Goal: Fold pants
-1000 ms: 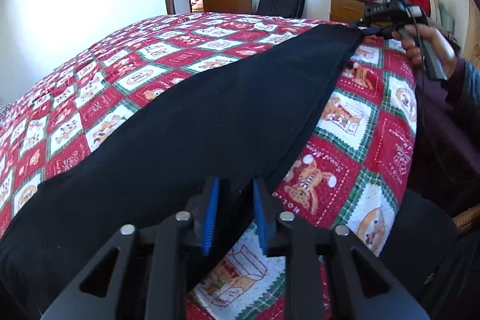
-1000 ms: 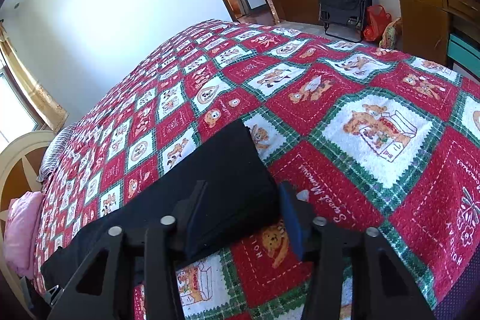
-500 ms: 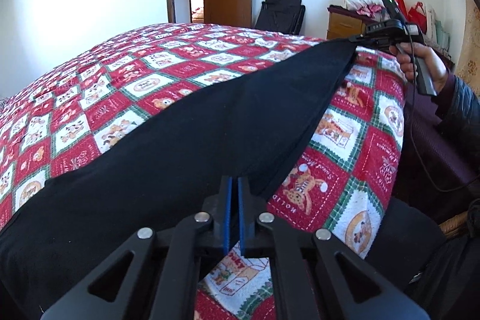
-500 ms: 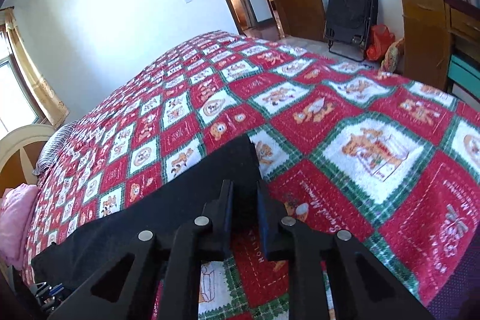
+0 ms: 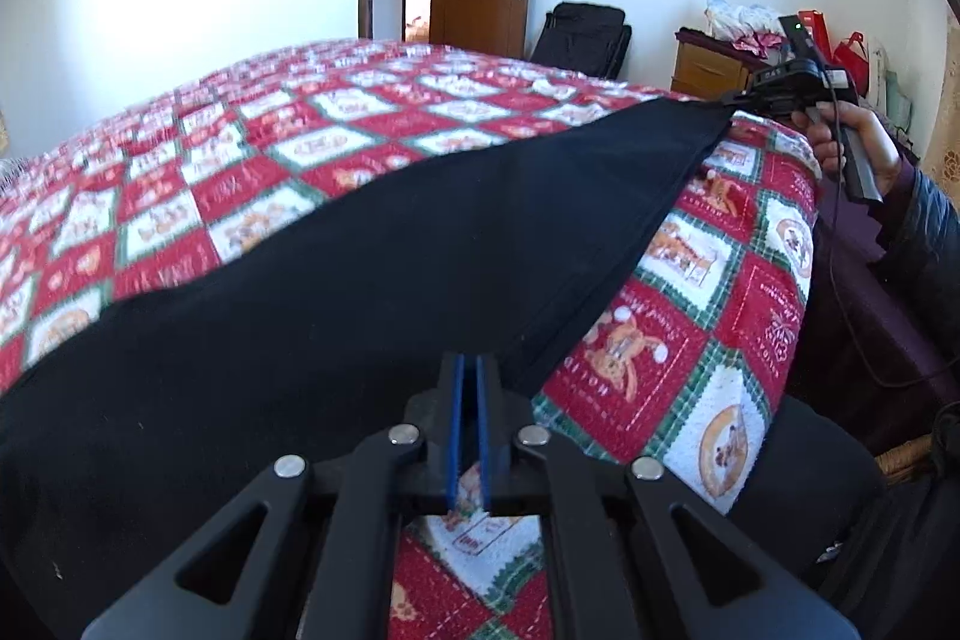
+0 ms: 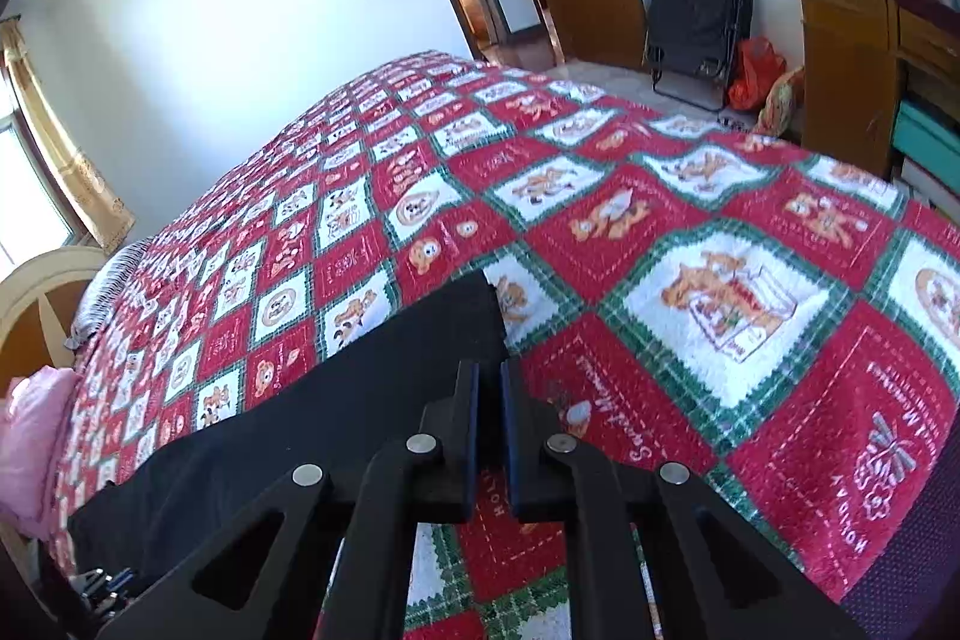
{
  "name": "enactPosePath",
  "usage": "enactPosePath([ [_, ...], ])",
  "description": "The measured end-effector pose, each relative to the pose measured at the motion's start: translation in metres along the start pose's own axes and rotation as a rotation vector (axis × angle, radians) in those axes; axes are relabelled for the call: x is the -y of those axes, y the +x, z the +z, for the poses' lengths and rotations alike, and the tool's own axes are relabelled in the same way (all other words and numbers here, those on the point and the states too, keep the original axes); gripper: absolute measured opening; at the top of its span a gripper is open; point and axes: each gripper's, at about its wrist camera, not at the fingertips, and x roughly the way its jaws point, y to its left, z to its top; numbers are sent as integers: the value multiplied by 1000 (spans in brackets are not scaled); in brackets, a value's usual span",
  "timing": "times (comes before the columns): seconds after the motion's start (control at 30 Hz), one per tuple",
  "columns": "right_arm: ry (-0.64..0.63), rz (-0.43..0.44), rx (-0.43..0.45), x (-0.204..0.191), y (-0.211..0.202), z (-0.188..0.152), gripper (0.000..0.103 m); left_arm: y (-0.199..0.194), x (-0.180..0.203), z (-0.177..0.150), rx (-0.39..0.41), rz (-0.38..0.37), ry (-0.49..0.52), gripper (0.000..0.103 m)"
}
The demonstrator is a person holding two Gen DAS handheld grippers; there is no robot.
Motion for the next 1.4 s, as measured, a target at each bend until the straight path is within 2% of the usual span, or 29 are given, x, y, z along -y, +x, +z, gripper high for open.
enactPosePath([
  [0.03, 21, 8, 0, 3, 1, 0, 10, -1, 2, 0, 2, -2, 12, 22],
  [0.07, 38, 8, -1, 7, 1, 1, 22, -1, 6, 1, 7, 6, 33, 39],
  [0.1, 43, 7, -1, 8, 1, 1, 30, -1, 9, 1, 12, 19, 48, 48],
  [0.13, 44, 12, 0, 9, 1, 1, 43, -1, 12, 1, 18, 31, 66, 59],
  [0.2, 40, 25, -4, 7, 1, 0, 45, 5, 17, 2, 13, 37, 91, 59],
  [0.23, 32, 31, -2, 5, 1, 0, 45, 10, 18, 3, -2, 41, 100, 57],
  [0.3, -10, 29, -3, -3, 2, -1, 45, 20, 19, 5, -32, 67, 118, 43],
  [0.33, -21, 24, -8, -6, 3, -2, 45, 27, 18, 6, -56, 70, 118, 24],
  [0.4, -40, 4, -13, -10, 7, -5, 44, 31, 13, 8, -58, 73, 101, 16],
  [0.43, -49, -4, -15, -11, 8, -6, 39, 30, 11, 10, -59, 66, 89, 8],
  [0.47, -68, -22, -17, -12, 10, -8, 22, 29, 11, 10, -60, 72, 88, 6],
  [0.53, -85, -50, -5, -12, 10, -8, 8, 23, 10, 11, -46, 70, 77, 5],
  [0.73, -110, -44, 40, -19, -6, -2, 6, -2, 4, 15, 14, 32, 32, 5],
  [0.83, -137, -84, 38, -21, -8, -1, 6, 7, 4, 7, -19, 28, 48, 5],
  [0.9, -132, -106, 1, -16, 1, -2, 6, 17, 5, 0, -50, 37, 53, 5],
  [0.97, -142, -138, -30, -11, 11, -6, 6, 22, 3, -3, -50, 42, 34, 13],
  [1.03, -132, -144, -32, -8, 14, -8, 6, 21, 4, -2, -40, 36, 29, 15],
  [1.1, -123, -160, -28, -7, 12, -5, 10, 18, 6, -2, -44, 35, 37, 26],
  [1.17, -148, -203, -7, -11, 7, -4, 24, 13, 8, -4, -37, 51, 47, 47],
  [1.23, -169, -234, 27, -17, 0, -3, 28, 1, 9, -7, -5, 94, 68, 61],
  [1.27, -177, -223, 35, -20, -3, -2, 28, -5, 7, -8, 9, 106, 70, 66],
  [1.33, -194, -199, 43, -27, -6, 0, 31, -16, 0, -9, 20, 126, 67, 69],
  [1.4, -204, -167, 49, -31, -3, 4, 41, -24, -9, -7, 26, 159, 68, 69],
])
